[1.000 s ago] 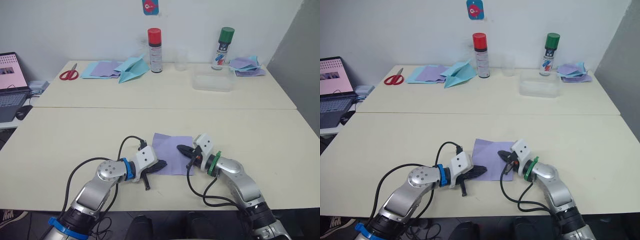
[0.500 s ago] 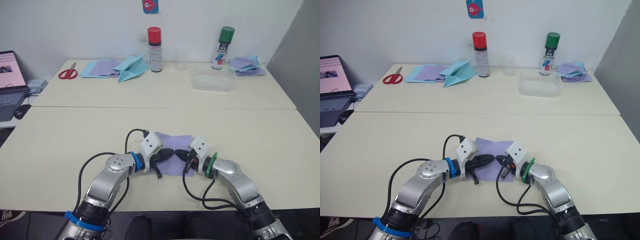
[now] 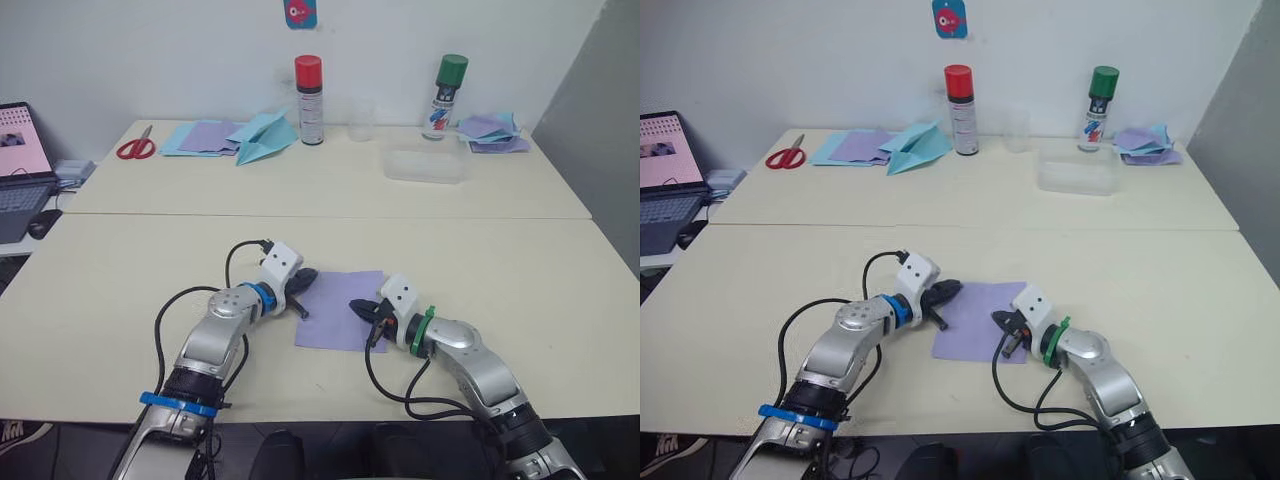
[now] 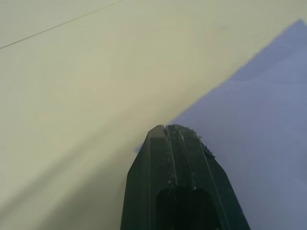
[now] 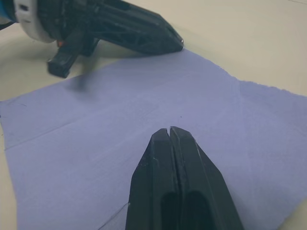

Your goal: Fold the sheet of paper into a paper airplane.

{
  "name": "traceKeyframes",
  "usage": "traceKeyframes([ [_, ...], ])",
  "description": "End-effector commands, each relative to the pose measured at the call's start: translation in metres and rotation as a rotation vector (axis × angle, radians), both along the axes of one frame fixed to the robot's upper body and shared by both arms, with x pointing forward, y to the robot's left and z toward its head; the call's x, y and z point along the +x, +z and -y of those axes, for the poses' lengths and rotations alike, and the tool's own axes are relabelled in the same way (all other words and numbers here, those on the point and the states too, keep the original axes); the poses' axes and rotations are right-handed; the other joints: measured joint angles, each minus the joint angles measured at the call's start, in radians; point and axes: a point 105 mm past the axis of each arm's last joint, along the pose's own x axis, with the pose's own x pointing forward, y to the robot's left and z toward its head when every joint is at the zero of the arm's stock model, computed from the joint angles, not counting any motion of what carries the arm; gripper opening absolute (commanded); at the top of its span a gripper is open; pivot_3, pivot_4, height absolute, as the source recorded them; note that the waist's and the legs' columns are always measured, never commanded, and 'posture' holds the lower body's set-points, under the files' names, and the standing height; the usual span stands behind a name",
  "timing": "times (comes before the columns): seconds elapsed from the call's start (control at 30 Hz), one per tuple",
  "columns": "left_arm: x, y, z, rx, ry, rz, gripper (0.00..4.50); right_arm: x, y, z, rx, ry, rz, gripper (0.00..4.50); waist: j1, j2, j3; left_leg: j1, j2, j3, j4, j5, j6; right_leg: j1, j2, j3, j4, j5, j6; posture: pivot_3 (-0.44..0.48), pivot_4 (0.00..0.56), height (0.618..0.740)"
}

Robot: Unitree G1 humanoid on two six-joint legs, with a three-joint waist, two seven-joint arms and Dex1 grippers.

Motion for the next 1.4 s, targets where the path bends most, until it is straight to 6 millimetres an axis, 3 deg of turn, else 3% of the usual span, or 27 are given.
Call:
traceKeyframes([
  [0.03, 0.002, -0.004, -0.01, -0.01, 0.049, -0.01, 0.0, -0.004, -0.023, 0.006, -0.055, -0.015, -0.077, 0.02, 0.0, 0.0, 0.0, 0.0, 0.0, 0.0, 0.0, 0.0, 0.0, 0.0, 0.0, 0.0, 0.0, 0.0, 0.0, 0.0, 0.15, 0.74],
  [0.27, -0.018, 0.057, -0.009, -0.219, -0.02, 0.135, 0.0, -0.004, -0.023, 0.003, -0.05, -0.009, -0.072, 0.02, -0.002, -0.003, 0.002, 0.0, 0.001, 0.0, -0.001, 0.0, 0.0, -0.001, 0.0, 0.0, 0.0, 0.0, 0.0, 0.0, 0.15, 0.74],
  [0.37, -0.034, 0.072, 0.0, -0.233, -0.102, 0.151, 0.0, -0.003, -0.023, 0.003, -0.048, -0.008, -0.071, 0.02, -0.001, -0.003, 0.002, -0.001, 0.001, 0.0, -0.001, 0.0, 0.0, -0.001, 0.0, 0.0, 0.0, 0.0, 0.0, 0.0, 0.15, 0.74],
  [0.53, -0.054, 0.045, 0.017, -0.074, -0.21, 0.06, 0.0, -0.003, -0.023, 0.003, -0.048, -0.006, -0.07, 0.02, -0.002, -0.003, 0.002, 0.002, 0.0, 0.001, -0.001, 0.0, 0.0, 0.0, -0.001, 0.002, 0.0, 0.0, 0.0, 0.0, 0.15, 0.74],
  [0.77, -0.051, -0.003, 0.03, 0.04, -0.211, -0.048, 0.0, -0.003, -0.018, 0.002, -0.037, 0.003, -0.064, 0.02, -0.002, -0.003, 0.003, 0.002, 0.001, 0.001, -0.001, 0.0, 0.0, 0.0, -0.001, 0.001, 0.0, -0.001, -0.001, 0.0, 0.15, 0.74],
  [0.93, -0.056, -0.028, 0.024, 0.132, -0.231, -0.126, 0.0, 0.005, 0.004, 0.005, 0.011, -0.028, -0.009, 0.02, 0.0, -0.002, 0.003, 0.002, 0.0, 0.001, -0.002, 0.0, 0.0, 0.0, -0.001, 0.001, 0.0, -0.001, -0.002, 0.0, 0.15, 0.74],
  [1.1, -0.061, -0.031, 0.025, 0.134, -0.249, -0.137, 0.0, 0.017, 0.029, 0.023, 0.084, -0.119, 0.028, 0.02, 0.0, -0.001, 0.004, 0.001, 0.0, 0.001, -0.002, 0.0, 0.0, 0.0, -0.003, 0.001, -0.001, -0.001, -0.002, 0.0, 0.15, 0.74],
  [1.33, -0.059, -0.034, 0.024, 0.144, -0.246, -0.138, 0.0, 0.027, 0.047, 0.042, 0.139, -0.253, 0.012, 2.34, 0.0, -0.001, 0.004, -0.005, 0.0, 0.0, -0.002, 0.0, 0.0, -0.005, -0.003, 0.0, -0.001, -0.001, -0.001, 0.0, 0.15, 0.74],
  [1.4, -0.059, -0.034, 0.026, 0.144, -0.253, -0.14, 0.0, 0.032, 0.046, 0.046, 0.181, -0.303, -0.05, 2.34, 0.0, -0.001, 0.004, -0.005, 0.0, 0.0, -0.002, 0.0, 0.0, -0.005, -0.003, 0.0, -0.001, -0.001, -0.001, 0.0, 0.15, 0.74],
])
